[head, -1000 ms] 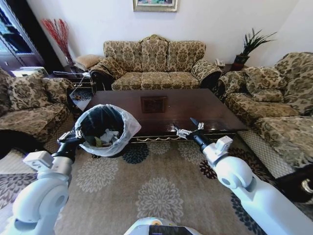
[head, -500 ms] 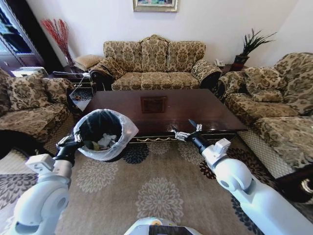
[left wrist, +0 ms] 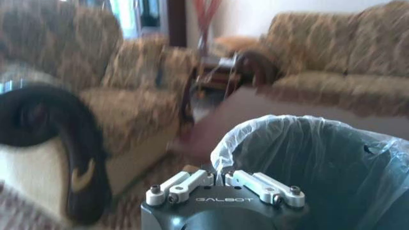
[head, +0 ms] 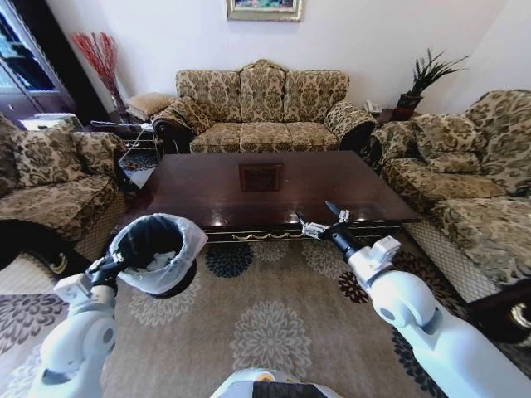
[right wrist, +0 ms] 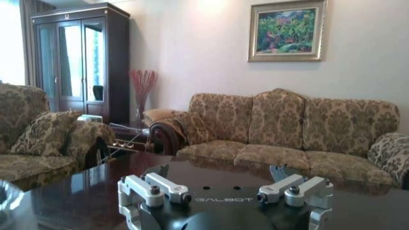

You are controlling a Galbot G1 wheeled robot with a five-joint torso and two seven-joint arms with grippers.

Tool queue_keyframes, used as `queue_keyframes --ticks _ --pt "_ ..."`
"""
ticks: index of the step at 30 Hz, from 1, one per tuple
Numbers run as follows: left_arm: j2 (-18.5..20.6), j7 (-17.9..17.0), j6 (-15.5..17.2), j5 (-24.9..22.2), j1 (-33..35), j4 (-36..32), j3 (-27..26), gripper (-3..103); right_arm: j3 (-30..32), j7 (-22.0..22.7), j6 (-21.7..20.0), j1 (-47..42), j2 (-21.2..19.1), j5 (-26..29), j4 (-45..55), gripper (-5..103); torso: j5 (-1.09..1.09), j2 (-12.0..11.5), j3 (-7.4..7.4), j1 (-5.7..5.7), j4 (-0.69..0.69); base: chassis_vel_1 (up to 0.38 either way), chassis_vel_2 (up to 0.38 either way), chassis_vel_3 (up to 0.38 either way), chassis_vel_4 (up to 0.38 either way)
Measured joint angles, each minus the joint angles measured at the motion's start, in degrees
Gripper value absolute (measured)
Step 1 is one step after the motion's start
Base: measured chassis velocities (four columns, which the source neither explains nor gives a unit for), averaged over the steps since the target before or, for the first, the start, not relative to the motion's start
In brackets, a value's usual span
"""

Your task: Move to the front of the table and place the trash on the table into the trash bin.

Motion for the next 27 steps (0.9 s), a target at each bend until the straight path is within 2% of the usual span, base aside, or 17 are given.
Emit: queue_keyframes --ticks 3,8,11,13,16,17,21,22,25,27 --pt "-0.9 0.0 -3.0 0.5 -1.1 7.4 1.4 3 2.2 -1.2 0.6 -1.7 0.4 0.0 -0.3 100 -0.02 0.0 0.0 0.0 0.01 0.0 0.0 0.0 0.0" --pt "-1.3 0.2 -4.9 0.4 -1.8 12.2 2.2 3 4.3 -2.4 1.1 -3.1 0.7 0.0 -0.8 100 0.0 0.0 0.0 0.0 0.01 0.0 0.0 0.0 0.0" --pt "-1.6 0.1 -6.7 -1.5 -4.0 19.0 4.1 3 5.6 -3.2 1.7 -3.9 1.0 0.0 -1.6 100 -0.01 0.0 0.0 0.0 0.0 0.0 0.0 0.0 0.0" --pt "-1.6 0.1 -7.1 -1.6 -4.6 20.4 4.4 3 5.7 -3.2 1.8 -3.9 1.0 0.0 -1.7 100 -0.01 0.0 0.0 0.0 0.0 0.0 0.0 0.0 0.0" --pt "-1.7 0.3 -10.0 -1.7 -7.8 28.5 5.9 3 6.3 -3.3 2.0 -4.2 1.1 0.3 -1.8 100 -0.01 0.0 0.0 0.0 0.01 0.0 0.0 0.0 0.0" --pt "-1.7 0.3 -10.0 -1.7 -7.8 28.5 5.9 3 6.3 -3.3 2.0 -4.2 1.1 0.3 -1.8 100 -0.01 0.0 0.0 0.0 0.01 0.0 0.0 0.0 0.0" --pt "-1.3 1.6 -13.9 -0.5 -11.6 38.1 6.9 3 7.4 -3.6 2.2 -5.2 1.3 0.4 -2.1 100 0.01 0.0 0.01 0.0 0.0 0.0 0.0 0.0 0.0" --pt "-1.3 1.6 -13.9 -0.5 -11.6 38.1 6.9 3 7.4 -3.6 2.2 -5.2 1.3 0.4 -2.1 100 0.01 0.0 0.01 0.0 0.0 0.0 0.0 0.0 0.0" --pt "-1.2 3.5 -17.3 0.7 -13.7 45.1 7.6 3 7.9 -3.8 2.6 -5.9 1.3 0.4 -2.4 100 0.01 0.0 0.0 0.0 0.01 0.0 0.0 0.0 0.0" --pt "-1.1 3.8 -17.8 0.7 -14.0 45.9 7.7 3 7.9 -3.8 2.7 -6.0 1.3 0.4 -2.4 100 0.0 0.0 0.01 0.0 0.01 0.0 0.0 0.0 0.0"
